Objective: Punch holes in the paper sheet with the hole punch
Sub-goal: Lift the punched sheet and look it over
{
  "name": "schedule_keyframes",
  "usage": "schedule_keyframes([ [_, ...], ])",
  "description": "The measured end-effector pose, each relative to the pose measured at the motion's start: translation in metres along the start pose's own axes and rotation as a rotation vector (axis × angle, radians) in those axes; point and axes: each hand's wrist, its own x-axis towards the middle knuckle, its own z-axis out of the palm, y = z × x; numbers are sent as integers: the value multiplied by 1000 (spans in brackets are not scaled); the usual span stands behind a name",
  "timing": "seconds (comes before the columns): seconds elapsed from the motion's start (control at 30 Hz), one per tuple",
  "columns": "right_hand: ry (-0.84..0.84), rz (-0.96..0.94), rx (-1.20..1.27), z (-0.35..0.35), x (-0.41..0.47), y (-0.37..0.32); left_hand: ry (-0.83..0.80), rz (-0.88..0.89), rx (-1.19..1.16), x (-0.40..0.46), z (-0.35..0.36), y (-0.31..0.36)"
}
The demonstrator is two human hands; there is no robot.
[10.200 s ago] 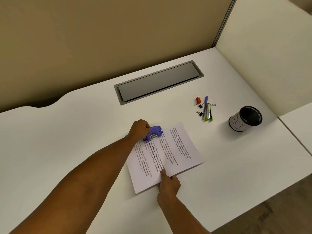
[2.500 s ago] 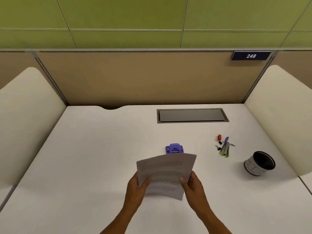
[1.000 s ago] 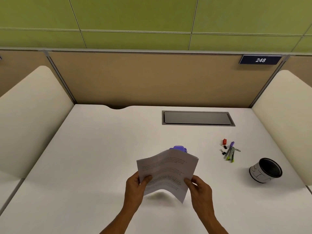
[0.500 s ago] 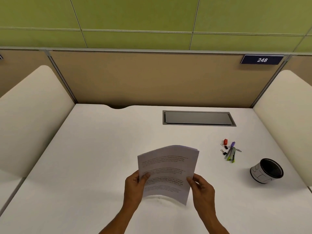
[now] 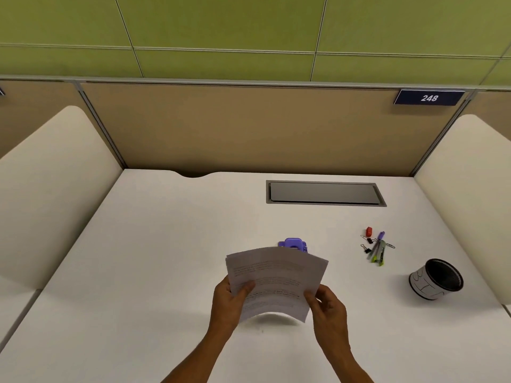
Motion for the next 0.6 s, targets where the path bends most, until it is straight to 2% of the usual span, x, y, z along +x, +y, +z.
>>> schedule_keyframes([
  [0.13,-78,33,-73,4,-1,12,-62,-27,78,4,3,-12],
  [0.37,-10,-6,-29,7,6,-6,-33,26,93,9,-1,-3],
  [0.6,-53,58,-155,7,10,16,-58,-71,204,6,-9,-26],
])
